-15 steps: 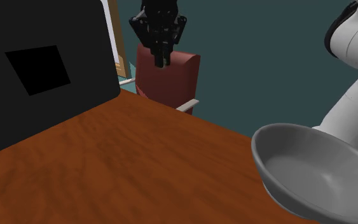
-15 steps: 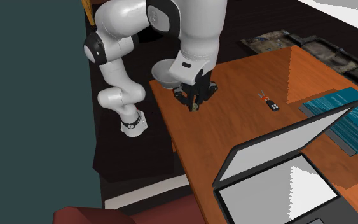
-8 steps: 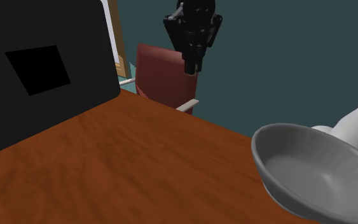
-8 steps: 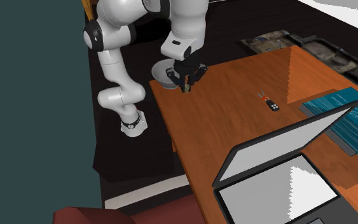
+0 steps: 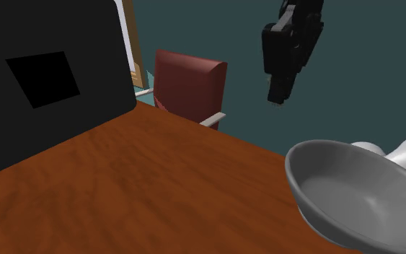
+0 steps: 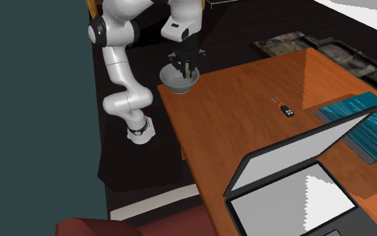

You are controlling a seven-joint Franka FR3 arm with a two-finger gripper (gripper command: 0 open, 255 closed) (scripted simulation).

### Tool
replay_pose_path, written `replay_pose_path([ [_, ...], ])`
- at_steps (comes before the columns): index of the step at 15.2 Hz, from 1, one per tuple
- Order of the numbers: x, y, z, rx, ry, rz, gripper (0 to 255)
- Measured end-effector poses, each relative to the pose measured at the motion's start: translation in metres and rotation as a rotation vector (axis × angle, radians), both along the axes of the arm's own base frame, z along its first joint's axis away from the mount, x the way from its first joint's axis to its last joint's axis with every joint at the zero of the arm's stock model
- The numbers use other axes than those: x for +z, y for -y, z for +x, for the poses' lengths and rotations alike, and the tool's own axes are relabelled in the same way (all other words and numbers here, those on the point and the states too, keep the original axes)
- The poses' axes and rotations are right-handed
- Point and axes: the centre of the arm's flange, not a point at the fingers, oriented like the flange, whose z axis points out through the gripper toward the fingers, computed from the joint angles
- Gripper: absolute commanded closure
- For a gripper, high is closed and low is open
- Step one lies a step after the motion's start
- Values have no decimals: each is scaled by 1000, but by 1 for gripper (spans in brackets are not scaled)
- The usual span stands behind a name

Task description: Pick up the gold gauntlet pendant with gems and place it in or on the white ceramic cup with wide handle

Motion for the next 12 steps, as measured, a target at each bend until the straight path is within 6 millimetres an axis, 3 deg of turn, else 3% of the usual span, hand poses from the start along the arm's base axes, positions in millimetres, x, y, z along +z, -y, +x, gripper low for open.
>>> replay_pose_path([
  [8, 2, 14, -103, -1, 0, 0, 255],
  [12, -9, 15, -125, -1, -1, 0, 255],
])
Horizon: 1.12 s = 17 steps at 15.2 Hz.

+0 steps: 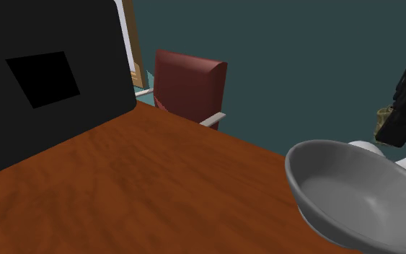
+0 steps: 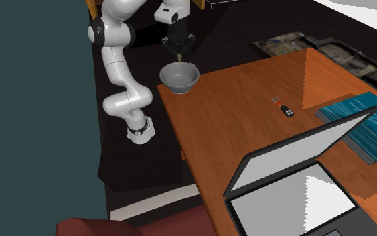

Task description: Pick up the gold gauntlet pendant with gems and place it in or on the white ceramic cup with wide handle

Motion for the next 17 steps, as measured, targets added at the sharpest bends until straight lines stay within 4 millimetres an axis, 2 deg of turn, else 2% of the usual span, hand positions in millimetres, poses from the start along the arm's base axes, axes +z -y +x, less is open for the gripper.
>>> replay_pose_path([
  [11, -58, 1, 0, 0, -1, 0, 255],
  [17, -62, 1, -1, 0, -1, 0, 255],
])
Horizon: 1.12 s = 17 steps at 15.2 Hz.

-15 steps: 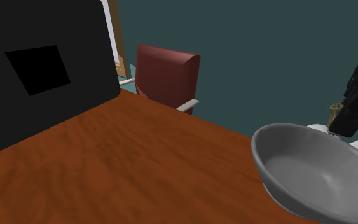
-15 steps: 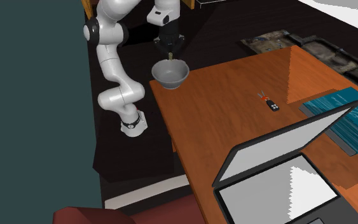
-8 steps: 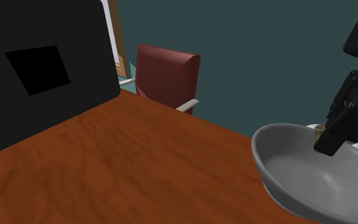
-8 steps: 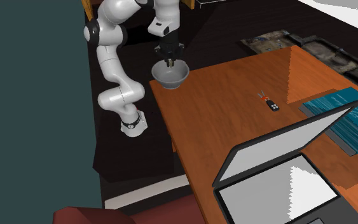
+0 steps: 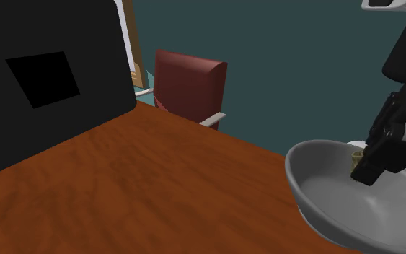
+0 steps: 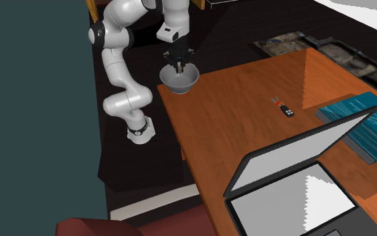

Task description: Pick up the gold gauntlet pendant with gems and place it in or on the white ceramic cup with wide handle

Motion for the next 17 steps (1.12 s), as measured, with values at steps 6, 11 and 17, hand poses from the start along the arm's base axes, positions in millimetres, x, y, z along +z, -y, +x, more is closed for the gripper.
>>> replay_pose_path([
  [6, 0, 0, 0, 0, 0, 0, 0],
  [11, 39, 3, -1, 0, 0, 0, 0],
  [17, 50, 0, 0, 0, 0, 0, 0],
])
